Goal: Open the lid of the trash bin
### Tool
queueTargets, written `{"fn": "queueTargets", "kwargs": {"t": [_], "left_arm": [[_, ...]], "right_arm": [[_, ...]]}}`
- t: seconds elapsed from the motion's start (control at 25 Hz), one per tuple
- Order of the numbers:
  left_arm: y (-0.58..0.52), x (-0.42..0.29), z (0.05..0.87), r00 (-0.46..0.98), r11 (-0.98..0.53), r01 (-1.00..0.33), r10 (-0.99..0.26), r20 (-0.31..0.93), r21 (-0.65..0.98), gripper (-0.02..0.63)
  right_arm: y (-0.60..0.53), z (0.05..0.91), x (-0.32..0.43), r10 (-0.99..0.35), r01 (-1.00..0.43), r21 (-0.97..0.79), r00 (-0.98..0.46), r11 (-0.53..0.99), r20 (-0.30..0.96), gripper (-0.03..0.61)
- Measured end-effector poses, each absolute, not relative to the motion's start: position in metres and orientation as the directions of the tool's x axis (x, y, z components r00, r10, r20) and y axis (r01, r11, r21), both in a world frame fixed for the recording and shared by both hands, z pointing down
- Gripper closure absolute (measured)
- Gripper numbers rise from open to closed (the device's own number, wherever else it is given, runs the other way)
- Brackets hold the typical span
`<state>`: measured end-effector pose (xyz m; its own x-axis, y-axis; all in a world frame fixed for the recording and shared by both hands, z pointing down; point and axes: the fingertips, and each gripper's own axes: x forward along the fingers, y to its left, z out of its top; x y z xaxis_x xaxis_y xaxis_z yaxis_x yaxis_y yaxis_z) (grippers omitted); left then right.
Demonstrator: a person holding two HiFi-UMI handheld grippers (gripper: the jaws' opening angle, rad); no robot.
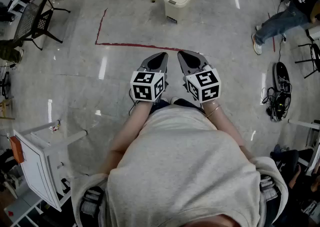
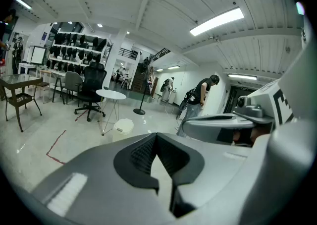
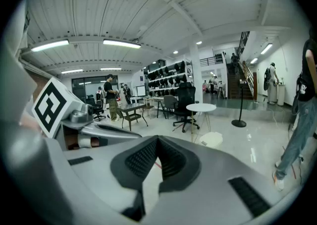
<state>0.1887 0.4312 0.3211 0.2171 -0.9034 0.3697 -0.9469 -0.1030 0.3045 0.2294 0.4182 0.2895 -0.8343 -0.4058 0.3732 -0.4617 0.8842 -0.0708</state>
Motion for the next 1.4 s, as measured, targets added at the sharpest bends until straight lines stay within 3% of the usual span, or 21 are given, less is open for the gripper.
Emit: {"fn": "queueTargets", "kwargs": {"t": [0.52, 0.76, 1.16, 1.4], "left_arm": [[0.431, 0.182, 0.324, 0.169, -0.085, -0.971, -0.903, 0.394, 0.222, 0.606], [0.43, 0.19, 0.311, 0.177, -0.098, -0.962, -0.936, 0.306, 0.256, 0.606], [0.432, 0.222, 0.342, 0.133, -0.029, -0.964, -0.913, 0.385, 0.263, 0.606], [0.421, 0.203, 0.35, 0.105, 0.009, -0.962, -0.909, 0.404, 0.272, 0.606]], "right_arm": [[0.406, 0.291, 0.237, -0.436, -0.489, -0.064, -0.823, 0.87, 0.365, 0.571], [0.406, 0.285, 0.246, -0.431, -0.486, -0.124, -0.847, 0.865, 0.31, 0.571], [0.395, 0.309, 0.276, -0.37, -0.445, -0.188, -0.868, 0.876, 0.332, 0.571], [0.383, 0.321, 0.259, -0.33, -0.422, -0.22, -0.874, 0.88, 0.356, 0.571]]}}
